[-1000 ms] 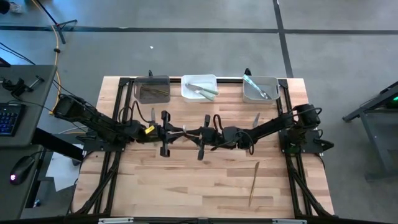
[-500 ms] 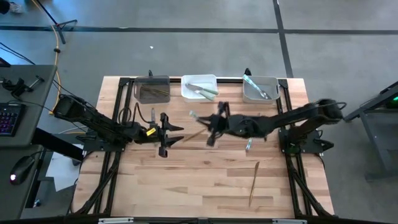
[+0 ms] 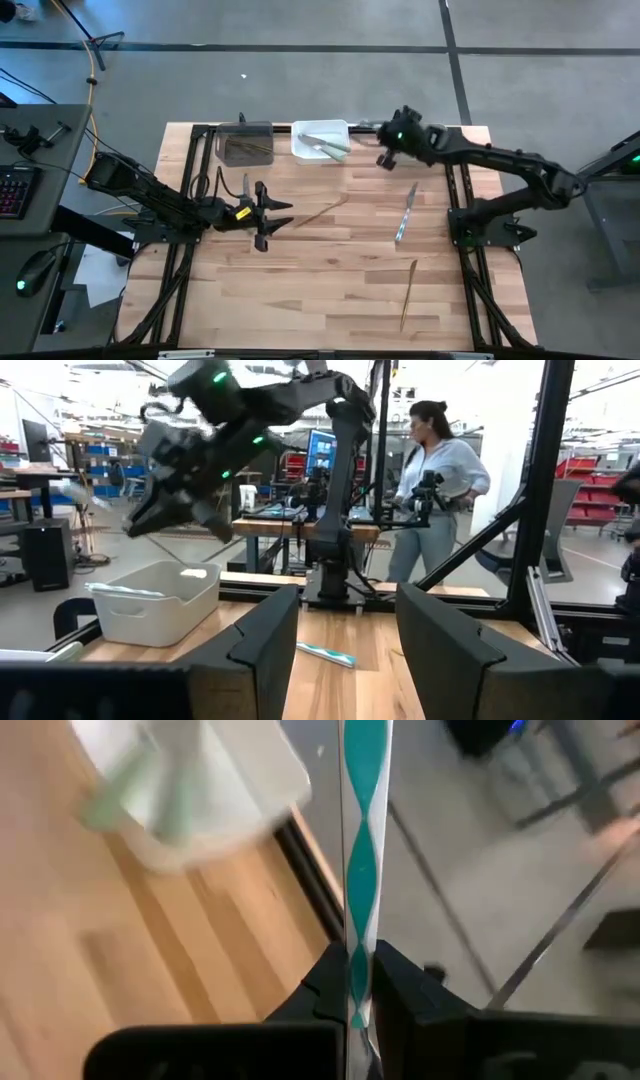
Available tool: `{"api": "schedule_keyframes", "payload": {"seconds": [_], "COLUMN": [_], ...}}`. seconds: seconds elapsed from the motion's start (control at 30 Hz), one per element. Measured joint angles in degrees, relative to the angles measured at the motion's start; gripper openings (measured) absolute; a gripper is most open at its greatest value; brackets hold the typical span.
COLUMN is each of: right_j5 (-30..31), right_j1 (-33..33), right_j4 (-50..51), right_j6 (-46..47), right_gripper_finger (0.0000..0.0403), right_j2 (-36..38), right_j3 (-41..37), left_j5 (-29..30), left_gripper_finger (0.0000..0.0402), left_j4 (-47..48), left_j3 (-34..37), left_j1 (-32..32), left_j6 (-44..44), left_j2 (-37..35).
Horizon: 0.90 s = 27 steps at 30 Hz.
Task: Sort silverware by color (type)
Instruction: Put the blue patterned knife into the gray bin
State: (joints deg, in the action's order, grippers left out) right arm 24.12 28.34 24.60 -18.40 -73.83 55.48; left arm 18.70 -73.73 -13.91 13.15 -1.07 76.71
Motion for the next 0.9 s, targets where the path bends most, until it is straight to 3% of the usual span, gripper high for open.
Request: {"api": "schedule_keyframes", "payload": {"seconds": [0.1, 0.33, 0.47, 0.9], "right_j5": [-5.81, -6.97, -11.01, -13.55], "right_j1": [7.14, 18.29, 23.01, 26.45], "right_j4": [-1.85, -9.83, -14.86, -15.87], "right_j6": [-2.59, -8.81, -9.69, -8.1], "right_gripper_finger": [0.0001, 0.0001, 0.0001, 0.0001], "right_j2": [0.01, 0.01, 0.01, -0.09], "right_j3": [-3.13, -10.45, -14.08, -18.2], "left_j5": [0.0, -0.02, -0.02, -0.04], "left_gripper_finger": [0.0161, 0.0161, 0.0161, 0.0161], "left_j4": [0.13, 0.13, 0.13, 0.15], "left_j3": [0.0, 0.0, 0.0, 0.0], "left_j1": [0.0, 0.0, 0.0, 0.0], "left_j6": [0.01, -0.13, -0.54, -0.62], "left_j2": [0.0, 0.0, 0.0, 0.0]}}
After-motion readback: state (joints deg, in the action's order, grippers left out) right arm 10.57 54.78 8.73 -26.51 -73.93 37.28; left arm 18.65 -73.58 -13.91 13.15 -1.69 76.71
